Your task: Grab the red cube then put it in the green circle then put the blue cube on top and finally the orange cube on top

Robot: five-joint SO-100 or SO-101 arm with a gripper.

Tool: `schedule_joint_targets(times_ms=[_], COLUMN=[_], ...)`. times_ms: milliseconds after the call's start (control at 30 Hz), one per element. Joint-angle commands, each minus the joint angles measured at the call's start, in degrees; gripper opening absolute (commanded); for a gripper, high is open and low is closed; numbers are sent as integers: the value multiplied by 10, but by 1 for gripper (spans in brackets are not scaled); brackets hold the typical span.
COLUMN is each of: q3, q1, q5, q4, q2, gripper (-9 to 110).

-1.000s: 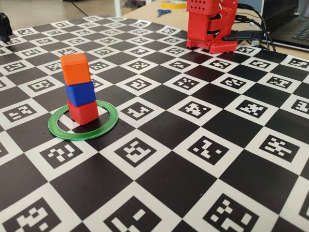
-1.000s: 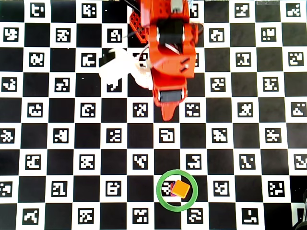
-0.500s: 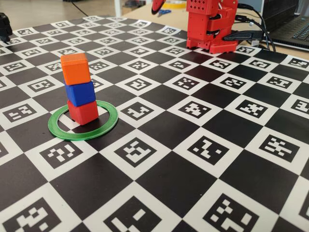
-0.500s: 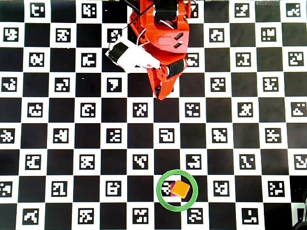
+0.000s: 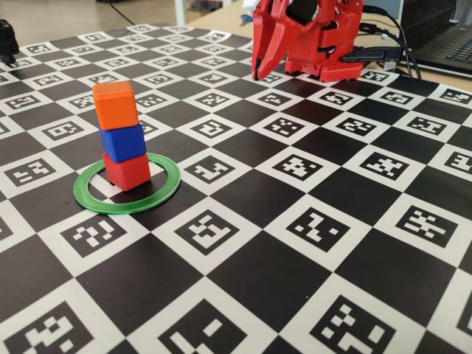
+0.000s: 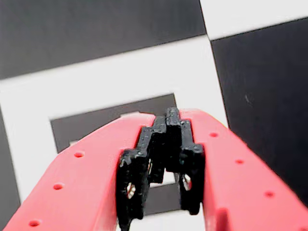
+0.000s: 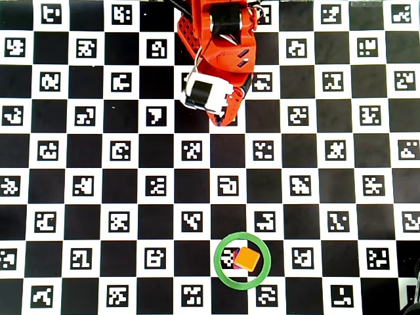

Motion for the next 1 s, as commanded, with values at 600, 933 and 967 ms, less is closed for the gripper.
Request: schedule_joint_targets(times_ms=[600,933,967], q3=[52,52,52], q1=[5,-4,-4], q5=[-122,-123,-123], q4=[65,68,68], q2=[62,65,65], gripper=[-5,-5,-5])
